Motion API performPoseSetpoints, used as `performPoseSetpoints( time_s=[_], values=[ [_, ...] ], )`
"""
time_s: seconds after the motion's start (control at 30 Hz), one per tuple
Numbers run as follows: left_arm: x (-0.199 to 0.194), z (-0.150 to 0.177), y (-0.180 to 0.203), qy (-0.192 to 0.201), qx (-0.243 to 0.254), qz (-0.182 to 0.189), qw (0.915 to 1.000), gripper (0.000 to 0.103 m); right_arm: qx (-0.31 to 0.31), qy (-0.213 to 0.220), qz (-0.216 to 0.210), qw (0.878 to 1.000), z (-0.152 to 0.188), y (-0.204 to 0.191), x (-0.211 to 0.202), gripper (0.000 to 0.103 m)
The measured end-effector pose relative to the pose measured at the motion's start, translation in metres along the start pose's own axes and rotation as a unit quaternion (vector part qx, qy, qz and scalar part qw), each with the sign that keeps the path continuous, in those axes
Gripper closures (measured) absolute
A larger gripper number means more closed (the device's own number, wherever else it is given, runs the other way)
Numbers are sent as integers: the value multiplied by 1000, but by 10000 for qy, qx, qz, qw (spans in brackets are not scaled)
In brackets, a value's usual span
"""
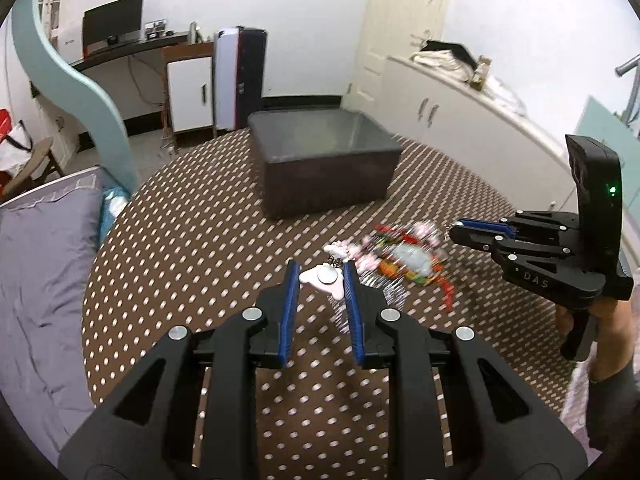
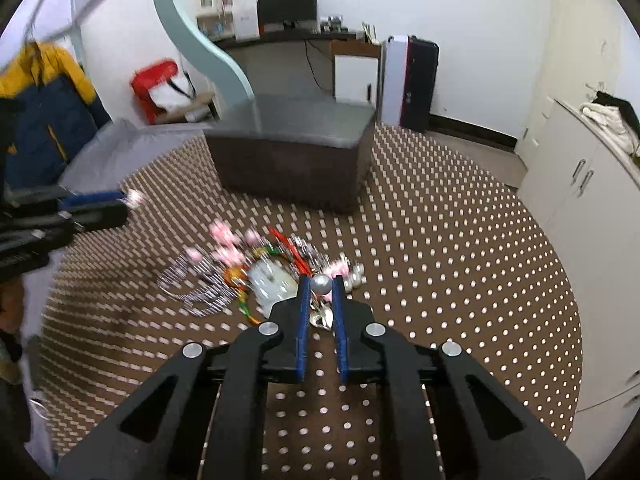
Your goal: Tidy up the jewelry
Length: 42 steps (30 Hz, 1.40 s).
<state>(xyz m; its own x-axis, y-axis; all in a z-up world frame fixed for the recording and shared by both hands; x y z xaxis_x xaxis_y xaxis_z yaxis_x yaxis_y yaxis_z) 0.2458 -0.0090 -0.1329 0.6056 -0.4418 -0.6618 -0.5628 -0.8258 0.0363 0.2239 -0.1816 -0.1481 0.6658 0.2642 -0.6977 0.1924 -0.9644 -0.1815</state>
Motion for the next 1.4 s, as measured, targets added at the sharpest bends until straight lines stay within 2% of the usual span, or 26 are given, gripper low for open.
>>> performPoseSetpoints(
  time_s=[0.17,0.3,0.57,0.8,1.1,1.23,1.4],
  values=[
    [-9,-27,7,263,121,287,9992,81,153,249,-430,9986,-25,2,-28,94],
    [-5,-52,10,353,211,278,9988,81,92,430,-468,9979,-49,-1,-35,94],
    [41,-94,-6,75,-20,283,9996,81,37,462,-349,9983,-87,-11,2,94],
    [84,-94,-20,-399,-216,176,9988,81,188,145,-299,9993,-96,-8,49,94],
    [98,-89,-25,-507,-251,219,9982,79,290,27,-291,9992,-96,-3,66,94],
    [95,-89,-23,-447,-270,202,9984,52,330,28,-301,9990,-97,-3,64,93],
    [81,-89,-20,-338,-229,151,9991,52,363,108,-327,9987,-97,-3,54,92]
  ],
)
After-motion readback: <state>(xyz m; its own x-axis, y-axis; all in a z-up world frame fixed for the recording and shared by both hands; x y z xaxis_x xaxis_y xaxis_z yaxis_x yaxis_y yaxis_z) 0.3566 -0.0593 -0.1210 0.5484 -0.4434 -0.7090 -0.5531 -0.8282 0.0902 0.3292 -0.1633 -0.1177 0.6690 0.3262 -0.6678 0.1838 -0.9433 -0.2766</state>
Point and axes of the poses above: each gripper's, at about its wrist camera, not at the fingertips, and x roughly the way its jaws point, y to its right, z to its underside, the point moved 3 cm from there along x, roughly the way its jaws point, and after that the axes turned 10 degrees about x, right-handed, at the moved point
